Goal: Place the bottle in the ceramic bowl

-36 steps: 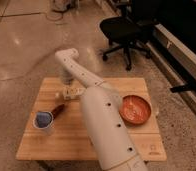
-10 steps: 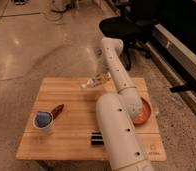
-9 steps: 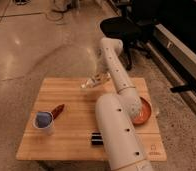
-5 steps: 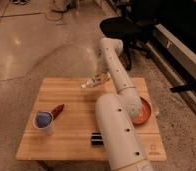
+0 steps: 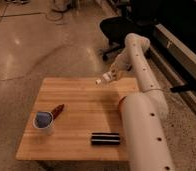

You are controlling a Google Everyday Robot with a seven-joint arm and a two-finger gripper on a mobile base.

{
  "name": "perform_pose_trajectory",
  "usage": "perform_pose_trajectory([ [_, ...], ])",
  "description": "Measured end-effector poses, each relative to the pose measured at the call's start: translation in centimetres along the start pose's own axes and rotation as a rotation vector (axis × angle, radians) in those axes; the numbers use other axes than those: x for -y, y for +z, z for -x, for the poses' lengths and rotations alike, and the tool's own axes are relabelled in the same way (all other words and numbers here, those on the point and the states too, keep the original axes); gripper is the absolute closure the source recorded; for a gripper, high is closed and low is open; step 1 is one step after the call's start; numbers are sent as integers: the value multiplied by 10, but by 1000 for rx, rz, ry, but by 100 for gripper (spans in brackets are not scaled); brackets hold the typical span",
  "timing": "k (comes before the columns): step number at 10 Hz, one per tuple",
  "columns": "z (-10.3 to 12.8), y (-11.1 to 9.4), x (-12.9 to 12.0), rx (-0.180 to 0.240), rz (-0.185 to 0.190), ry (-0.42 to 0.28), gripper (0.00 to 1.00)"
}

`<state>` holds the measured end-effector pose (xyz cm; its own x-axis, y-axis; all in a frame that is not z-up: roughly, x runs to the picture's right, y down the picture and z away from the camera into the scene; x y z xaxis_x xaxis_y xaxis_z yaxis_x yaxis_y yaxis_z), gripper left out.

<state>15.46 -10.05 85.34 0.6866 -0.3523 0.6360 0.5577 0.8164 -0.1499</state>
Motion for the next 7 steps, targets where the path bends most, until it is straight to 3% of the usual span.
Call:
perform_pose_trajectory([
  [2, 28, -25, -33, 27, -4, -86, 100],
  [3, 45, -27, -64, 37, 23, -107, 100],
  [5, 64, -10, -112, 28, 97, -109, 100],
  [7, 67, 20, -151, -20, 189, -87, 100],
])
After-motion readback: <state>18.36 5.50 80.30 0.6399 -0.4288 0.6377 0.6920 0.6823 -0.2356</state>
